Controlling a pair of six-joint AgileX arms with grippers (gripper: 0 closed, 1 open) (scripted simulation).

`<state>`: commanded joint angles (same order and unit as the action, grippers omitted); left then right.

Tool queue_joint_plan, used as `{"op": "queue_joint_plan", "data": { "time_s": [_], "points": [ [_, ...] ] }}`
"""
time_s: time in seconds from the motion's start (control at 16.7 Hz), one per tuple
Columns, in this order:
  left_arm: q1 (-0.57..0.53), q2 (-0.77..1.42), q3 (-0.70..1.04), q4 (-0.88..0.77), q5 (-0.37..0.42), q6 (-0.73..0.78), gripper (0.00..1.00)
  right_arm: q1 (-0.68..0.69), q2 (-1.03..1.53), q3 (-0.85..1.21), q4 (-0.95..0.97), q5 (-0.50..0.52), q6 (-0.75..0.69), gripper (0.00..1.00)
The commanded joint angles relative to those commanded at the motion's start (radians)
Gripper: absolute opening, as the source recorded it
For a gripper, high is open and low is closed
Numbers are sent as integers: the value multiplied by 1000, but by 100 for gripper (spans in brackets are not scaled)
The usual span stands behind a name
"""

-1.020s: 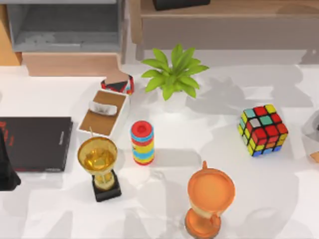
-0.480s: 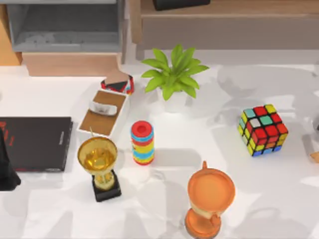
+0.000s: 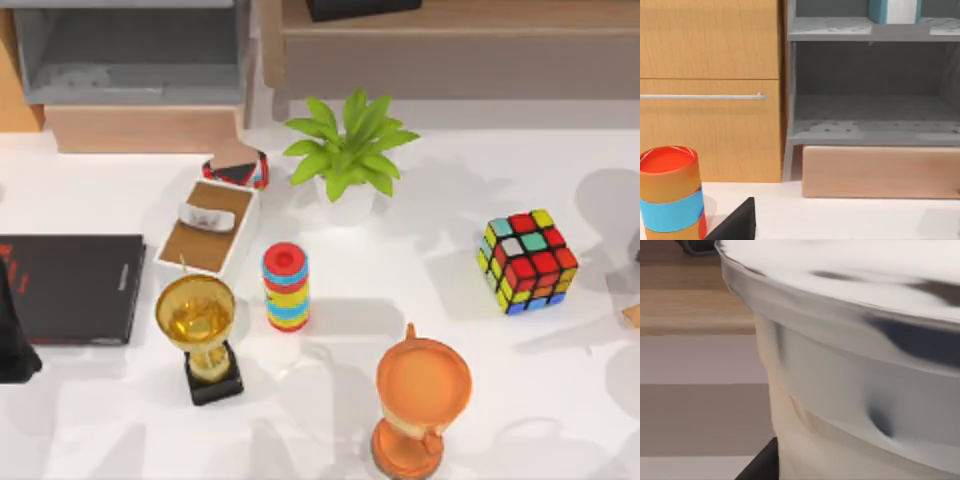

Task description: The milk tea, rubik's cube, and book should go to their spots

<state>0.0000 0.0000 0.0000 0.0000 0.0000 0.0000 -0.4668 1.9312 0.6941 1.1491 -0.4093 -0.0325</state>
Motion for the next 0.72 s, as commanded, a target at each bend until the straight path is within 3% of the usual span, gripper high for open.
{"op": "queue_joint_plan", "data": {
  "time_s": [0.72],
  "points": [
    [0, 0, 0, 0, 0, 0, 100, -5, 105, -14, 119, -2, 0, 0]
  ]
}}
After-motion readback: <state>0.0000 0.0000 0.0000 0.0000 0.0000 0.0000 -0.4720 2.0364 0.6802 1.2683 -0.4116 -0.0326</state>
